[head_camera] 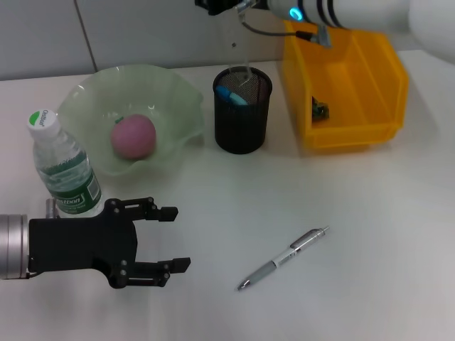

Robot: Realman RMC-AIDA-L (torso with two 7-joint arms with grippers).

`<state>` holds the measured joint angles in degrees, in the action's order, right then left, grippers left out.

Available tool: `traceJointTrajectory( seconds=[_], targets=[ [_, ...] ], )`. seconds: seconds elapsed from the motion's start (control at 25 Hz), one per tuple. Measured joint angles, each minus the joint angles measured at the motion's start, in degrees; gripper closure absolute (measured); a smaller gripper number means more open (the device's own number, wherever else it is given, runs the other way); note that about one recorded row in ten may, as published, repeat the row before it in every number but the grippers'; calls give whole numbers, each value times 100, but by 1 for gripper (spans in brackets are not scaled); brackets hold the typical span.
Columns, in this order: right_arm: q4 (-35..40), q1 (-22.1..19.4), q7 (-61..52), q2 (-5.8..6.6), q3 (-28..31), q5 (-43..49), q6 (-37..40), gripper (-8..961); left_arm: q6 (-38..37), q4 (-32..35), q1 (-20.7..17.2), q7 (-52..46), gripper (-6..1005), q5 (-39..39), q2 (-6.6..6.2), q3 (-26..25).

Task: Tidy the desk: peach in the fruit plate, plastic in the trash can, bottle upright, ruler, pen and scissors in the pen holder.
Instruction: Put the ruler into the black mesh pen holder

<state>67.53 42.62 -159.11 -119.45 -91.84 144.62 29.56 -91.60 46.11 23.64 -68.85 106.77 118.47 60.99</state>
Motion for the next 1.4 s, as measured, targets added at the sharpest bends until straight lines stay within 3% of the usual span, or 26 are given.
traceJointTrajectory(
  seconds=[0.68, 1.4],
  targets=[
    [-962, -36, 14, 4, -369, -444, -935, 573, 0, -15, 46, 48, 213, 2, -3, 1],
    [-1001, -80, 21, 1, -406, -450, -933, 572, 1, -8, 46, 48, 213, 2, -9, 1]
  ],
)
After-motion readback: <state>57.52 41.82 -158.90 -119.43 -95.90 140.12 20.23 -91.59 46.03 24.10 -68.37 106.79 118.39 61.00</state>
